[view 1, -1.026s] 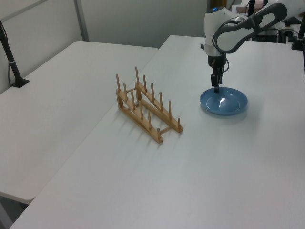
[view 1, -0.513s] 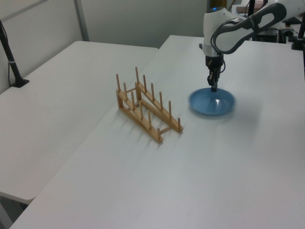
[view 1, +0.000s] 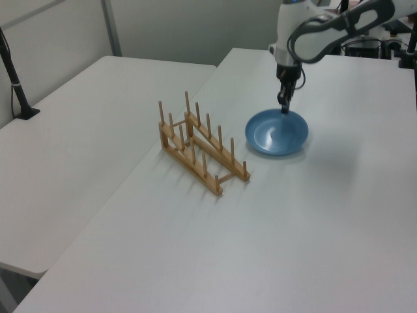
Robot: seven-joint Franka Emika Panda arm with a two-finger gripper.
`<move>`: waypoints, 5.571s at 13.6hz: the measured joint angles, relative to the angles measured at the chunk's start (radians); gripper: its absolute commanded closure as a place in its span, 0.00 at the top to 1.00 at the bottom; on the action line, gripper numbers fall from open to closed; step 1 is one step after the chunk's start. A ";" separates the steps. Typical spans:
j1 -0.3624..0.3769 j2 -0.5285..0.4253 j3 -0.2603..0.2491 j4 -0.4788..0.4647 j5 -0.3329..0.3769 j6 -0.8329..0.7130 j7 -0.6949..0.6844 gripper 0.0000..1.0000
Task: Place plate in plate rack
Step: 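Lift the plate by its rim, tilting it upright, then carry the upright plate over the wooden rack's pegs, then lower the plate edge-first between the rack's pegs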
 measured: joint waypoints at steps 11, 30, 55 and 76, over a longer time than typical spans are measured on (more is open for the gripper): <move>-0.003 -0.150 0.064 0.191 -0.279 0.247 -0.007 0.00; 0.202 -0.067 0.469 0.170 -1.321 -0.112 0.114 0.00; 0.306 0.108 0.469 0.187 -1.607 -0.210 0.511 1.00; 0.277 0.112 0.465 0.187 -1.702 -0.225 0.576 1.00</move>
